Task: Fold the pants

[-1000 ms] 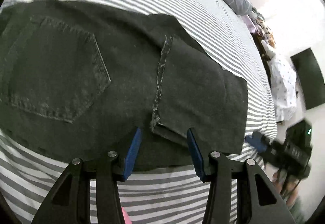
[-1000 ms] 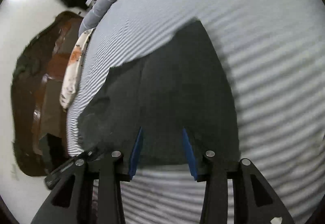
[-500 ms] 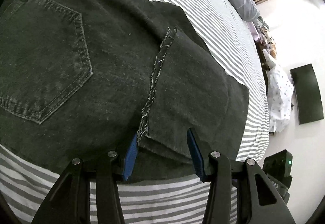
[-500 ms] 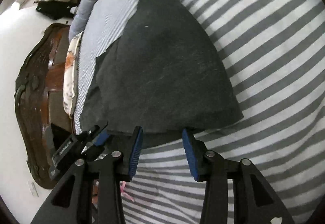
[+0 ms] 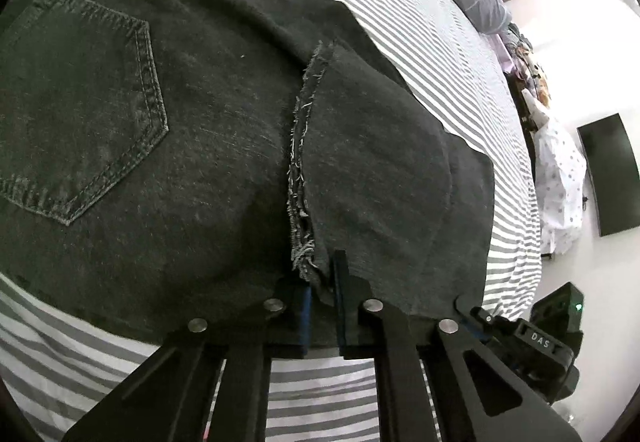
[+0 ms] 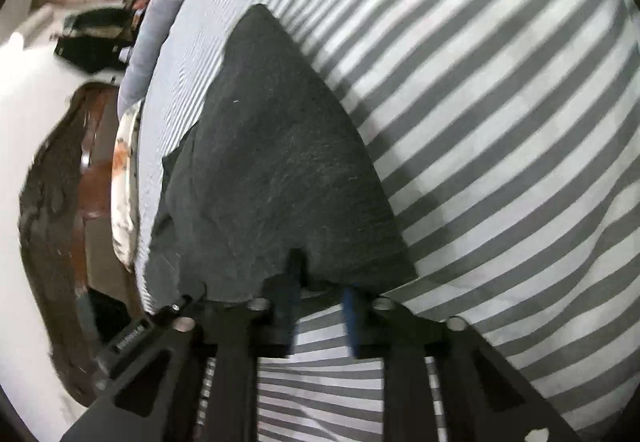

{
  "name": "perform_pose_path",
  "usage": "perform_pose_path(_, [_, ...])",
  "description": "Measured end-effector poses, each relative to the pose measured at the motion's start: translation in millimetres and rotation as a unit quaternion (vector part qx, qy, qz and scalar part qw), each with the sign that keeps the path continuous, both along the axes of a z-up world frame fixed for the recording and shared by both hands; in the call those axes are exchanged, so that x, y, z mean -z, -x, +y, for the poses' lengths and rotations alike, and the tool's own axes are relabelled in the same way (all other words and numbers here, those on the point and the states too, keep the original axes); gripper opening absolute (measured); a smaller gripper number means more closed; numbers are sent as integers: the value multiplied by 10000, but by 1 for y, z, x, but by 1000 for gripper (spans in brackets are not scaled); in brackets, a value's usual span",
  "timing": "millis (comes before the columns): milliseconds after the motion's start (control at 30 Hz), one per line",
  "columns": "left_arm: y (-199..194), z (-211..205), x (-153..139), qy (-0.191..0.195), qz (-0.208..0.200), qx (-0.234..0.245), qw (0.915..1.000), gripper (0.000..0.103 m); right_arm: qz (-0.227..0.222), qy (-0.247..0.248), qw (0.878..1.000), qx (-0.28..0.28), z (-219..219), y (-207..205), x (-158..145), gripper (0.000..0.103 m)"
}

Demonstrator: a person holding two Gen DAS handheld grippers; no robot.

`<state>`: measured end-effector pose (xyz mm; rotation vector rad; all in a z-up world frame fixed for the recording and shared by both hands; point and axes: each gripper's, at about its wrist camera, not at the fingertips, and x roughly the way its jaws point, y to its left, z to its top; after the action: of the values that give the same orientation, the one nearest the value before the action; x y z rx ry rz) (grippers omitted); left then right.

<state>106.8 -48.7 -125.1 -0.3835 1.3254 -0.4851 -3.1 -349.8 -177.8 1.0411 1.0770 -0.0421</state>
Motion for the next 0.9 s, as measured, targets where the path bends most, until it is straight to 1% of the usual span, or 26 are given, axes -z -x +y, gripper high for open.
perform_pose_path(133, [11, -6, -4, -96, -103, 150, 9998, 7, -14, 395, 9991, -137, -1, 2, -11, 9])
perform_pose_path(167, [13, -7, -3, -146, -126, 193, 9996, 7, 30, 509, 9985, -216, 0, 0, -10, 9])
perform_pose_path(267, [15, -9, 9, -339, -100, 250, 9991, 7, 230, 631, 9971, -357, 4, -5, -1, 9])
perform_pose_path(367, [12, -10, 13, -370, -56, 257, 9990, 10, 347, 708, 9959, -438, 5, -8, 3, 12])
perform_pose_path(400, [12, -10, 12, -406, -55, 288, 9987, 10, 385, 689, 9955, -518, 6, -12, 3, 16])
perform_pose_path(433, [11, -11, 9, -452, -53, 341, 9984, 11, 378, 654, 9955, -573, 6, -10, 3, 25])
perform_pose_path(467, [11, -11, 7, -512, -37, 359, 9980, 17, 306, 587, 9957, -655, 7, -11, 0, 31])
perform_pose_path(500, [10, -12, 4, -576, -4, 365, 9977, 20, 286, 626, 9951, -716, 9, -10, -4, 39])
perform_pose_path(533, [9, -11, 0, -569, 27, 394, 9976, 21, 293, 689, 9942, -769, 12, -9, -7, 41])
perform_pose_path(567, [9, -10, -5, -547, 15, 419, 9976, 23, 303, 800, 9919, -935, 17, -8, -14, 43])
perform_pose_path(600, [9, -9, -10, -561, -42, 449, 9974, 24, 296, 832, 9905, -1052, 20, -6, -20, 43])
perform_pose_path(667, [10, -6, -26, -693, -338, 500, 9958, 31, 236, 785, 9880, -1306, 26, -4, -32, 43])
perform_pose_path(733, [9, -4, -40, -889, -718, 501, 9922, 34, 154, 771, 9853, -1518, 30, -2, -43, 43])
perform_pose_path(767, [9, -4, -47, -998, -929, 479, 9895, 34, 35, 833, 9828, -1649, 33, -3, -53, 43])
perform_pose_path(833, [8, -6, -57, -1061, -1329, 452, 9844, 35, -153, 1134, 9775, -1772, 37, -8, -68, 43])
perform_pose_path(867, [9, -10, -59, -1067, -1442, 467, 9827, 36, -308, 1507, 9714, -1808, 39, -16, -78, 43])
perform_pose_path(900, [8, -15, -59, -1061, -1527, 515, 9812, 36, -370, 1694, 9679, -1818, 39, -22, -82, 43])
